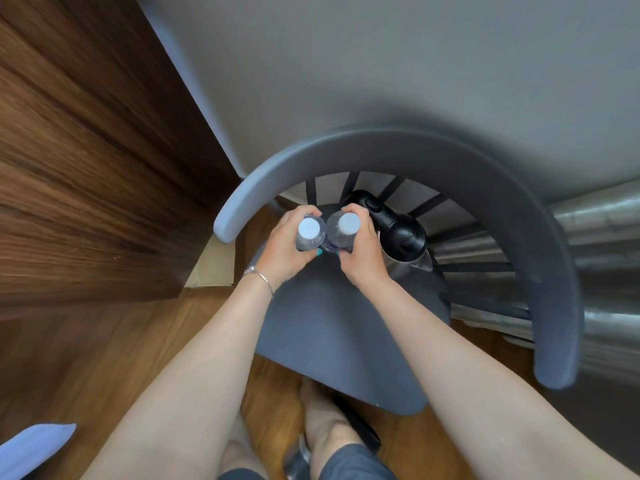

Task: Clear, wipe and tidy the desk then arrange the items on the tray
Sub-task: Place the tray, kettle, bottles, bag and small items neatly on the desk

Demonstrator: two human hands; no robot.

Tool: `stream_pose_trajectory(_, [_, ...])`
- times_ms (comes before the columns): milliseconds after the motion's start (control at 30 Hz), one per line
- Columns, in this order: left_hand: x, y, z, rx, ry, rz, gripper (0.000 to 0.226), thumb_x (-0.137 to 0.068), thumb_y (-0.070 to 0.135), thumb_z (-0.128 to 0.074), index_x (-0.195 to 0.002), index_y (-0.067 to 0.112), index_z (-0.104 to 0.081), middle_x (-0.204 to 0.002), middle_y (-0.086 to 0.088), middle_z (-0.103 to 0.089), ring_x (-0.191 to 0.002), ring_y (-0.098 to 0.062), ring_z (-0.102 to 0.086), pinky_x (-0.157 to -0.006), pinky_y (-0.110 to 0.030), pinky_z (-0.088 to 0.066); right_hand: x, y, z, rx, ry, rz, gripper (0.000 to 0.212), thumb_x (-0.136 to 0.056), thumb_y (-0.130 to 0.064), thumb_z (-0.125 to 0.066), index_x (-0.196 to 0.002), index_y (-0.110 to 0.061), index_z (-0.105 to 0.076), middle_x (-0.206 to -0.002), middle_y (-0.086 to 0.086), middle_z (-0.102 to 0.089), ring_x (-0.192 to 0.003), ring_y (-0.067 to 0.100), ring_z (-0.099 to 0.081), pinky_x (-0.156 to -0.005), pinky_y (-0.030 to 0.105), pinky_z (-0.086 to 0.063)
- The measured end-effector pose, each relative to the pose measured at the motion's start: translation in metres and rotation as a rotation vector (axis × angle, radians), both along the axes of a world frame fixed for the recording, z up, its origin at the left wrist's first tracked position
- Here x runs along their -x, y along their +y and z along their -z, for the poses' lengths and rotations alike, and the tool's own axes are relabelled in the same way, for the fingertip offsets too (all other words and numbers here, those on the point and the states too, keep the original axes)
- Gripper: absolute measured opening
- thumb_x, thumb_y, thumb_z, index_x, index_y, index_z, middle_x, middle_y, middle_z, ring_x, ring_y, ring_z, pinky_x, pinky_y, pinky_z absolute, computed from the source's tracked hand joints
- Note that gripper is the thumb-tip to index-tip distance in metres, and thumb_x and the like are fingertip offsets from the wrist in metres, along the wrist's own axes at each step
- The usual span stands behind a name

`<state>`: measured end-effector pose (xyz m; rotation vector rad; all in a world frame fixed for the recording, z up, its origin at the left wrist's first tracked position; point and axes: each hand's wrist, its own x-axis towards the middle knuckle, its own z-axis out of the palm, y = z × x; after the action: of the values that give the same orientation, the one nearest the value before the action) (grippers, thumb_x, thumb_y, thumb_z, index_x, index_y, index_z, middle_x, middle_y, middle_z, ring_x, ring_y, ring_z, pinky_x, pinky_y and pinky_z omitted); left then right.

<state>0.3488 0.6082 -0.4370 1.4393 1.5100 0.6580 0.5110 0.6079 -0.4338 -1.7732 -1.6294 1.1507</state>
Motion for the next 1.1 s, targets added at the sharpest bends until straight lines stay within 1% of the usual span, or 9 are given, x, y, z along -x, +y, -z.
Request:
stream_pose_trajectory(133, [0.007, 0.003, -0.024, -0.005, -0.014, 0.016, 0.054, -0.069, 0.006, -0.082, -0.109, 0.027, -0.052, -0.111, 0.004, -0.059, -0.1, -0.011, -0.056, -0.081, -0.014, -0.042, 0.0, 0.0, -0.012, -0.005, 0.025, 0.064, 0.065, -0.064, -0.004, -0.077, -0.104, -0.044, -0.046, -0.108, -0.016, -0.059, -0.1, 0.01, -0.056, -0.084, 0.034, -0.051])
stream_pose_trajectory(300, [0.024, -0.041, -0.069, -0.095, -0.082, -0.145, 0.068, -0.062, 0.023, -0.088, -0.116, 0.035, -0.048, -0.109, 0.024, -0.054, -0.105, -0.004, -0.056, -0.083, -0.012, -0.048, -0.001, -0.041, -0.058, -0.121, 0.233, 0.101, 0.075, -0.056, -0.015, -0.088, -0.113, -0.047, -0.05, -0.113, -0.022, -0.061, -0.107, -0.002, -0.058, -0.082, 0.007, -0.044])
stream_pose_trajectory(367, [0.03, -0.062, -0.091, -0.172, -0.205, -0.239, 0.072, -0.059, 0.033, -0.088, -0.118, 0.04, -0.047, -0.115, 0.023, -0.054, -0.111, -0.008, -0.057, -0.084, -0.014, -0.05, 0.0, -0.053, -0.083, -0.213, 0.313, 0.054, 0.071, -0.058, -0.016, -0.088, -0.119, -0.034, -0.057, -0.116, -0.025, -0.062, -0.109, 0.0, -0.06, -0.087, 0.01, -0.046])
stream_pose_trajectory(500, [0.034, -0.096, -0.144, -0.264, -0.497, -0.393, 0.068, -0.066, 0.052, -0.081, -0.126, 0.04, -0.05, -0.129, -0.004, -0.059, -0.119, -0.025, -0.058, -0.092, -0.033, -0.052, 0.014, -0.074, -0.136, -0.279, 0.543, -0.025, 0.075, -0.065, -0.022, -0.083, -0.133, -0.023, -0.054, -0.131, -0.015, -0.061, -0.123, 0.011, -0.058, -0.1, 0.027, -0.048])
stream_pose_trajectory(633, [0.044, -0.12, -0.194, -0.333, -0.619, -0.488, 0.069, -0.076, 0.059, -0.069, -0.135, 0.037, -0.042, -0.135, -0.002, -0.054, -0.122, -0.026, -0.056, -0.094, -0.035, -0.051, 0.046, -0.09, -0.191, -0.282, 0.697, -0.177, 0.081, -0.078, -0.022, -0.072, -0.148, -0.036, -0.032, -0.143, -0.015, -0.05, -0.129, 0.012, -0.051, -0.101, 0.026, -0.045])
stream_pose_trajectory(733, [0.061, -0.143, -0.23, -0.378, -0.704, -0.514, 0.06, -0.079, 0.058, -0.066, -0.133, 0.048, -0.043, -0.136, 0.005, -0.054, -0.122, -0.023, -0.057, -0.088, -0.03, -0.053, 0.074, -0.104, -0.231, -0.322, 0.692, -0.32, 0.078, -0.089, -0.015, -0.06, -0.152, -0.04, -0.02, -0.147, -0.029, -0.039, -0.124, 0.0, -0.053, -0.098, 0.017, -0.044])
stream_pose_trajectory(833, [0.089, -0.163, -0.269, -0.405, -0.717, -0.487, 0.063, -0.078, 0.053, -0.071, -0.135, 0.05, -0.041, -0.142, 0.001, -0.05, -0.125, -0.027, -0.054, -0.092, -0.034, -0.052, 0.102, -0.124, -0.264, -0.324, 0.72, -0.346, 0.072, -0.091, -0.015, -0.058, -0.148, -0.047, -0.028, -0.129, -0.031, -0.055, -0.082, -0.006, -0.061, -0.079, 0.013, -0.05])
stream_pose_trajectory(933, [0.122, -0.188, -0.305, -0.415, -0.723, -0.471, 0.068, -0.076, 0.049, -0.075, -0.136, 0.045, -0.041, -0.141, 0.001, -0.052, -0.125, -0.025, -0.055, -0.093, -0.035, -0.052, 0.135, -0.151, -0.296, -0.356, 0.748, -0.337, 0.067, -0.087, -0.023, -0.06, -0.142, -0.051, -0.034, -0.111, -0.025, -0.066, -0.082, 0.004, -0.059, -0.078, 0.023, -0.054])
stream_pose_trajectory(1100, [0.18, -0.244, -0.341, -0.487, -0.69, -0.476, 0.068, -0.078, 0.02, -0.075, -0.133, 0.045, -0.043, -0.137, 0.005, -0.056, -0.123, -0.019, -0.057, -0.09, -0.028, -0.052, 0.199, -0.194, -0.339, -0.293, 0.867, -0.361, 0.064, -0.093, -0.007, -0.059, -0.145, -0.037, -0.035, -0.125, -0.01, -0.065, -0.096, 0.007, -0.068, -0.079, 0.019, -0.053])
